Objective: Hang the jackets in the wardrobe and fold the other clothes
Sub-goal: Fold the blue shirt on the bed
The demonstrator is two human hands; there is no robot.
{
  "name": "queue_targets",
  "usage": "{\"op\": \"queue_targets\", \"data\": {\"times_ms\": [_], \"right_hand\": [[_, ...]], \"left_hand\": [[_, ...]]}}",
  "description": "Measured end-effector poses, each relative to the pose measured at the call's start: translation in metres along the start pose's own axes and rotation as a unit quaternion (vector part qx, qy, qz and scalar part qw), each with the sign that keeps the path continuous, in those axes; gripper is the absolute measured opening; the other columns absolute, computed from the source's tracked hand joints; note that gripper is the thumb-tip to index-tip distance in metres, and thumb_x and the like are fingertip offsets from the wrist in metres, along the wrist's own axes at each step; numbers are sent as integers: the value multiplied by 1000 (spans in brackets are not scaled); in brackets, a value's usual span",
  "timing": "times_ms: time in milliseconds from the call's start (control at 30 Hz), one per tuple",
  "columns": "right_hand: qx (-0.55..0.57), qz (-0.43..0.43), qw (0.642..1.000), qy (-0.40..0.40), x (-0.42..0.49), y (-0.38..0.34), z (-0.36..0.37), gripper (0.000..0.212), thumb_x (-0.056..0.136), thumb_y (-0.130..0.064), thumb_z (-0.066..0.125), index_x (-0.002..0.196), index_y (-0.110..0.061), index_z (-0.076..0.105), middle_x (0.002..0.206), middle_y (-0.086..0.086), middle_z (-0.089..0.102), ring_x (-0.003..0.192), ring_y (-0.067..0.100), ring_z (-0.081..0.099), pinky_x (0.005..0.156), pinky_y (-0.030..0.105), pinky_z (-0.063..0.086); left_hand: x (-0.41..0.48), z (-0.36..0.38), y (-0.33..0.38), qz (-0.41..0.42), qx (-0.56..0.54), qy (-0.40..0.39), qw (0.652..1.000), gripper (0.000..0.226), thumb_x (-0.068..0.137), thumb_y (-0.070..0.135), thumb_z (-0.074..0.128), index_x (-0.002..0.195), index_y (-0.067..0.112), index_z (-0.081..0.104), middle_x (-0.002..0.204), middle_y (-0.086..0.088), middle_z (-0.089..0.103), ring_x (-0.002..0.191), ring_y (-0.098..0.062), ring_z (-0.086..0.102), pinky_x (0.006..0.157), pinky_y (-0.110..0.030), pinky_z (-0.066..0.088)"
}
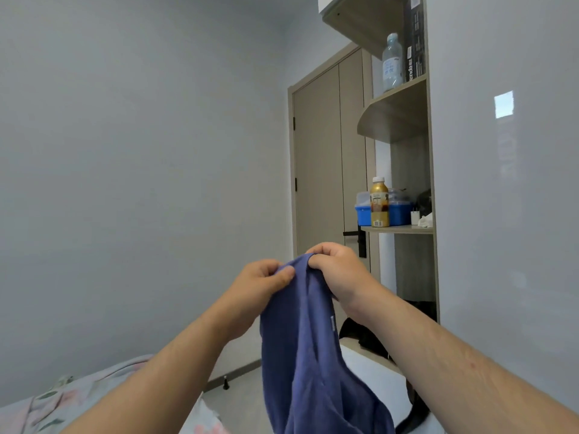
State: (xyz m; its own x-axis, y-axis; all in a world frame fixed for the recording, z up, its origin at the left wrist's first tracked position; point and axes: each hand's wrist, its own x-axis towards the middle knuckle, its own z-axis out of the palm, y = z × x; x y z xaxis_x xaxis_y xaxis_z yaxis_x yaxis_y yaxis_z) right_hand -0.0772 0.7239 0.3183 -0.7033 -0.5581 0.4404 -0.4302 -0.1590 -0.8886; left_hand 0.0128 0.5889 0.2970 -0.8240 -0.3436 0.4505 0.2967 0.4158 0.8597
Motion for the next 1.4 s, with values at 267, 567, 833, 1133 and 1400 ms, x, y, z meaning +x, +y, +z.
{"op": "queue_targets", "data": {"times_ms": [267, 567, 833, 1133, 1400], "right_hand": [[51, 59, 988, -134, -24, 59, -10, 19, 96, -27, 61, 112, -16, 65, 94, 4, 73, 79, 17, 67, 75, 30, 57], [-41, 63, 978, -193, -54, 109, 11, 37, 70, -29, 81, 104, -21, 70, 101, -2, 76, 94, 15, 72, 87, 33, 57], [-139, 52, 984, -95, -48, 130, -10, 10, 82, -1, 55, 77, -3, 63, 66, 0, 57, 64, 12, 50, 61, 26, 39], [-99, 18, 994, 52, 13, 53, -58, 42, 98, -39, 57, 88, 0, 69, 83, 19, 71, 63, 20, 61, 58, 28, 46], [-164, -84, 980, 72, 26, -59, -57, 42, 97, -38, 59, 87, 1, 70, 82, 19, 71, 70, 20, 58, 63, 31, 42]], "left_hand": [[21, -2, 26, 4, -26, 100, 995, 21, 98, 25, 58, 89, 10, 69, 86, -12, 68, 80, -25, 61, 71, -37, 48], [33, -19, 48, 42, -44, 153, 986, 20, 98, 28, 59, 85, 17, 69, 82, -5, 68, 77, -21, 62, 70, -36, 52], [35, -64, 52, 83, -40, 232, 968, 20, 98, 21, 59, 79, 18, 66, 72, 2, 68, 62, -10, 63, 60, -26, 52], [-7, -158, 49, 71, 129, 252, 956, 11, 92, 10, 63, 82, 12, 66, 73, -5, 64, 67, -18, 57, 60, -30, 44], [-42, -200, 92, 43, 207, 258, 943, 25, 101, 17, 50, 78, 8, 57, 68, -2, 50, 68, -19, 40, 61, -32, 28]]}}
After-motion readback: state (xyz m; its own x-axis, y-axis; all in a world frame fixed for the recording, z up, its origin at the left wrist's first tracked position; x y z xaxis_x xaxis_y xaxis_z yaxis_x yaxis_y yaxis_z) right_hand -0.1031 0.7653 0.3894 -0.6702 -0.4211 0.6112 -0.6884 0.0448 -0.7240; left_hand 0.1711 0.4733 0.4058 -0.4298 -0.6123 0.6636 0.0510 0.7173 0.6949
